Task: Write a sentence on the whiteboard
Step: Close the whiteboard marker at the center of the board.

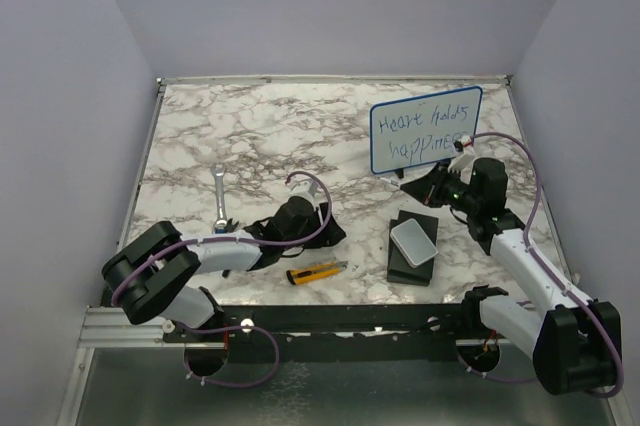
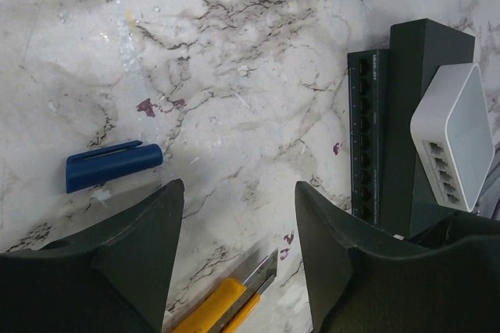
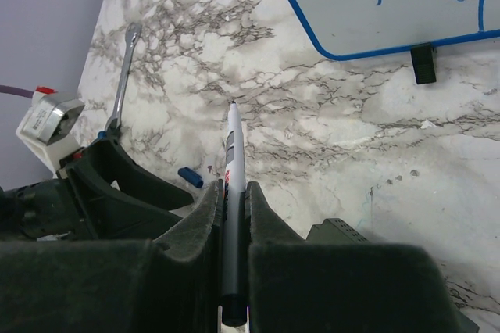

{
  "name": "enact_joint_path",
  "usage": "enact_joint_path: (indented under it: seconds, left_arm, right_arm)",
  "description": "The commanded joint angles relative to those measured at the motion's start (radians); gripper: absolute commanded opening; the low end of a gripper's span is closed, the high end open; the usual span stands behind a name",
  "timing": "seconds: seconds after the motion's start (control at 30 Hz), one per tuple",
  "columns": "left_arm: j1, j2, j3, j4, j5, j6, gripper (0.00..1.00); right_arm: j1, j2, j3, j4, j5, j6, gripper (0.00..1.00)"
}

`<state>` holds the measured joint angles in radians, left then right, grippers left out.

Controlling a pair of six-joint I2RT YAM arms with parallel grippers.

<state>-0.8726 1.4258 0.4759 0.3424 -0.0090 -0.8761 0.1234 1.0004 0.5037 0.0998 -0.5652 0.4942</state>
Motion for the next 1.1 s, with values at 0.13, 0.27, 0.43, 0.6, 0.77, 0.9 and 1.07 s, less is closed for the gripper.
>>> enact_joint_path:
  seconds: [0.13,0.27,0.43,0.6,0.77,0.9,1.07]
  left_arm:
    - [-0.003,-0.089,0.072,-0.036,0.009,0.178,0.67]
    - [0.014,-0.159,0.182,-0.254,0.054,0.359,0.72]
    - [0.099,-0.193,0.316,-0.481,0.164,0.618,0.74]
    - [0.190,-0.142,0.423,-0.626,0.210,0.792,0.74]
    - [0.190,-0.109,0.413,-0.607,0.189,0.853,0.72]
    - [0.187,-0.065,0.419,-0.604,0.173,0.844,0.67]
    - [0.148,-0.006,0.430,-0.613,0.127,0.853,0.65]
  right_arm:
    - [0.004,-0.034,0.112,-0.177,0.117,-0.081,0.01]
    - [0.004,-0.036,0.163,-0.234,0.154,-0.125,0.01]
    - [0.004,-0.043,0.171,-0.244,0.141,-0.130,0.01]
    - [0.004,-0.067,0.146,-0.245,0.134,-0.121,0.01]
    - [0.004,-0.088,0.119,-0.234,0.129,-0.117,0.01]
    - [0.004,-0.103,0.093,-0.218,0.121,-0.118,0.01]
    - [0.004,-0.105,0.051,-0.179,0.114,-0.113,0.01]
